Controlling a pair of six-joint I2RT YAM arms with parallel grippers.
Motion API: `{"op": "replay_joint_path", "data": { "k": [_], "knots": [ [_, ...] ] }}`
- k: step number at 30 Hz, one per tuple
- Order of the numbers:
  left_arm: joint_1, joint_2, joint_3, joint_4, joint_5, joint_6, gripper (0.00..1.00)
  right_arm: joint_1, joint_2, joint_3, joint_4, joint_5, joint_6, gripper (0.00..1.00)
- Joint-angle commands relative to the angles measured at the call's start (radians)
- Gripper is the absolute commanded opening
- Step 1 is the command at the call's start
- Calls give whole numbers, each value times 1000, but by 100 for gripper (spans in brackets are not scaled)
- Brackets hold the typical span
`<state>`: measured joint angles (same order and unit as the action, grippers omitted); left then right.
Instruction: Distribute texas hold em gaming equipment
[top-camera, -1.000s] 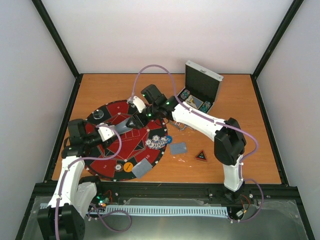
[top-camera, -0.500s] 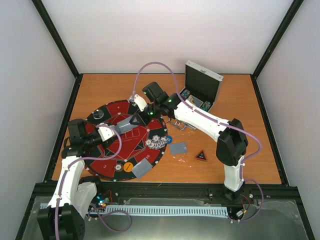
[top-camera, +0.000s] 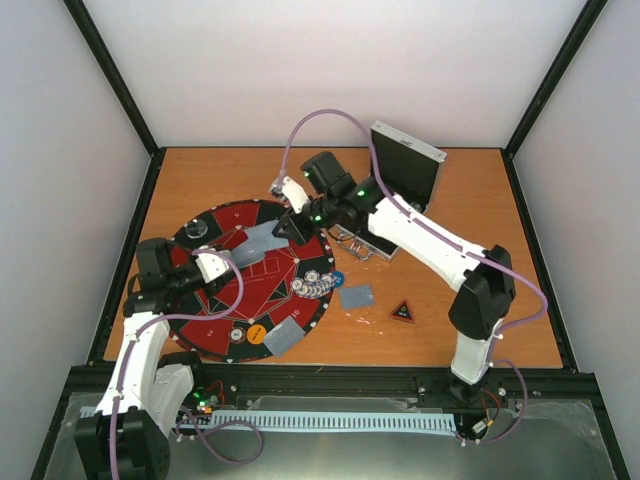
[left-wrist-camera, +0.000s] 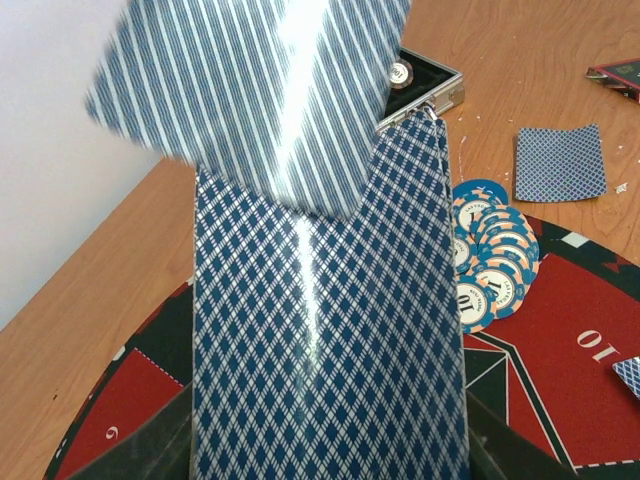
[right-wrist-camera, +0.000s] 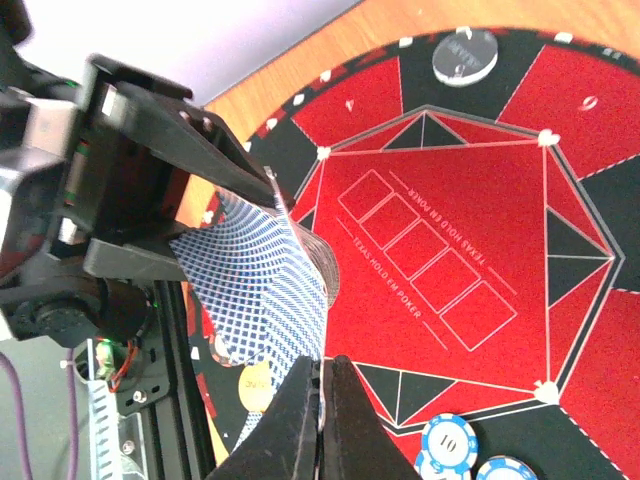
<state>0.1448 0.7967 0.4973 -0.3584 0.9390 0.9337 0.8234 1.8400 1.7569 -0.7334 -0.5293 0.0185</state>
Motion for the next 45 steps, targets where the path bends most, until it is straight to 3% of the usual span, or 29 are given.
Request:
{"op": "replay_joint_path", "data": {
  "k": [1,6,11,17,23,39,41,45],
  "knots": [
    [-5,-1,-2,30,35,4,44,-52,-120,-6,4,-75,5,3],
    [-7,-2,-9,41,43,-9,44,-208,-259,-142,-3,-117,42,3],
    [-7,-5,-16,44,42,-20,44,-392,-335,-451,-74,-148,18,3],
    [-7,-5,-21,50,39,-28,44,-440,-282,-698,-34,-311,-51,3],
    [-7,-8,-20,44,33,-33,44,-443,-167,-718,0,-282,-59,3],
    [-7,-5,-28,71,31,-26,44,-466,-66,-685,-75,-133,-61,3],
    [-7,-5,-26,73,30,-26,44,-466,-65,-670,-85,-109,-62,12],
    [-7,-4,-20,69,24,-25,44,-466,-104,-623,-113,32,-36,57]
  ]
}}
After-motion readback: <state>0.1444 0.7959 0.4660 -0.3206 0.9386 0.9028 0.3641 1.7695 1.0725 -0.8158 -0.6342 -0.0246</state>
